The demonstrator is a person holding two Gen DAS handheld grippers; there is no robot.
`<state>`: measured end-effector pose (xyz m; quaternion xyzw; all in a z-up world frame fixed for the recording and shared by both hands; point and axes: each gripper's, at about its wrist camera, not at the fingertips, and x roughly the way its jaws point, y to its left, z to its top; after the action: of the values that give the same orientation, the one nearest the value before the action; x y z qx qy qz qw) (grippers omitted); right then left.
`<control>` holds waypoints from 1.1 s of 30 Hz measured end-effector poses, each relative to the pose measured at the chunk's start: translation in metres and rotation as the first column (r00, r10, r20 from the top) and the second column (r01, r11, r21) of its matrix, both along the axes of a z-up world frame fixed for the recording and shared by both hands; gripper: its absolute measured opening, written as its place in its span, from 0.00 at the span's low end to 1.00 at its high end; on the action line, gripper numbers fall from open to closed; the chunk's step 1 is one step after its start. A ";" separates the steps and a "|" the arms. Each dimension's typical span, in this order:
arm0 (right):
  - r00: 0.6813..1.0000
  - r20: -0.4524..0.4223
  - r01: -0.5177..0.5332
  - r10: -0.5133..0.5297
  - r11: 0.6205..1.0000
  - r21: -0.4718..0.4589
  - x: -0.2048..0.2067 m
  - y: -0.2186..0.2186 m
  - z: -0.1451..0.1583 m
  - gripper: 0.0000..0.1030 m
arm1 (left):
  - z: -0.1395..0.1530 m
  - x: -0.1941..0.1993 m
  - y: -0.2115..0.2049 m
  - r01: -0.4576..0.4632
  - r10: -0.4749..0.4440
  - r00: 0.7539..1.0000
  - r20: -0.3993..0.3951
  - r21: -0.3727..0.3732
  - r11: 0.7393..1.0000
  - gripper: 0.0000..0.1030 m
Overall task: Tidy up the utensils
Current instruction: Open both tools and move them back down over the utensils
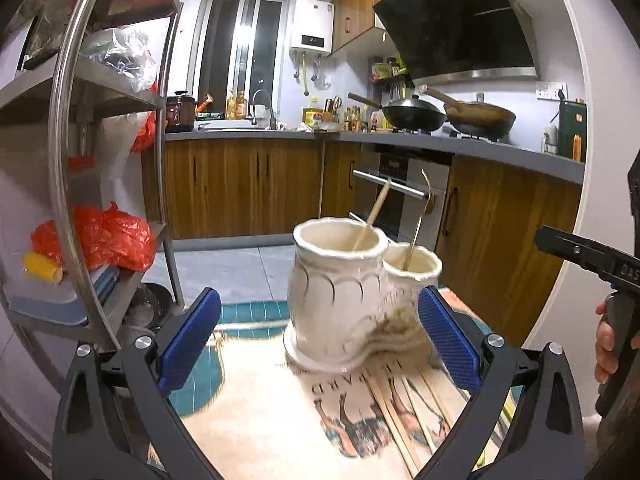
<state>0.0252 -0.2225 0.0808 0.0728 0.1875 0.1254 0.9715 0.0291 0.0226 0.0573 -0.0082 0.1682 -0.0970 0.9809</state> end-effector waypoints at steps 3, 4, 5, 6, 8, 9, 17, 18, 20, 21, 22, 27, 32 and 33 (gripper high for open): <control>1.000 -0.012 0.021 -0.022 0.999 -0.043 -0.010 -0.002 -0.010 0.93 | -0.011 -0.002 -0.003 0.008 -0.008 0.999 -0.034 0.002 1.000 0.95; 0.999 -0.024 0.026 -0.028 0.998 -0.054 -0.012 -0.003 -0.015 0.93 | -0.014 -0.003 -0.004 0.012 -0.011 0.999 -0.044 0.001 1.000 0.95; 0.999 -0.040 0.033 -0.035 0.998 -0.061 -0.013 -0.005 -0.020 0.93 | -0.020 -0.003 -0.006 0.018 -0.017 0.998 -0.061 0.002 1.000 0.95; 0.998 -0.053 0.037 -0.040 0.997 -0.064 -0.015 -0.007 -0.025 0.93 | -0.023 -0.003 -0.007 0.022 -0.022 0.997 -0.072 0.005 1.000 0.95; 0.994 -0.098 0.044 -0.051 0.996 -0.071 -0.017 -0.014 -0.039 0.93 | -0.036 -0.003 -0.012 0.032 -0.029 0.993 -0.117 0.022 0.999 0.95; 0.989 -0.132 0.052 -0.062 0.995 -0.080 -0.016 -0.017 -0.049 0.93 | -0.043 -0.002 -0.015 0.036 -0.030 0.989 -0.143 0.036 0.999 0.95; 0.946 -0.313 0.055 -0.090 0.992 -0.118 -0.008 -0.031 -0.100 0.93 | -0.084 0.015 -0.029 0.043 -0.001 0.938 -0.348 0.113 0.993 0.94; 0.941 -0.329 0.042 -0.077 0.993 -0.111 -0.007 -0.031 -0.104 0.93 | -0.088 0.016 -0.031 0.048 -0.001 0.930 -0.369 0.119 0.992 0.94; 0.934 -0.350 0.026 -0.064 0.993 -0.114 -0.007 -0.028 -0.110 0.93 | -0.095 0.016 -0.033 0.049 0.009 0.924 -0.382 0.142 0.989 0.93; 0.931 -0.360 0.017 -0.057 0.993 -0.114 -0.006 -0.027 -0.113 0.92 | -0.097 0.016 -0.035 0.051 0.011 0.922 -0.388 0.149 0.987 0.92; 0.926 -0.375 0.003 -0.047 0.993 -0.117 -0.005 -0.025 -0.116 0.92 | -0.100 0.017 -0.037 0.064 0.003 0.916 -0.401 0.154 0.986 0.90; 0.908 -0.418 -0.053 -0.005 0.991 -0.126 -0.003 -0.015 -0.128 0.86 | -0.107 0.019 -0.041 0.081 0.002 0.901 -0.435 0.172 0.982 0.86; 0.904 -0.428 -0.069 -0.001 0.987 -0.148 -0.004 -0.010 -0.128 0.62 | -0.108 0.020 -0.041 0.080 0.005 0.898 -0.439 0.176 0.981 0.72; 0.904 -0.428 -0.076 0.005 0.986 -0.148 -0.005 -0.009 -0.127 0.58 | -0.111 0.021 -0.042 0.088 0.007 0.893 -0.450 0.189 0.978 0.69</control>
<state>0.0206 -0.2314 -0.0463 0.0159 0.4060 0.1111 0.9070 0.0496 -0.0193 -0.0538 0.0737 0.3986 -0.0953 0.9092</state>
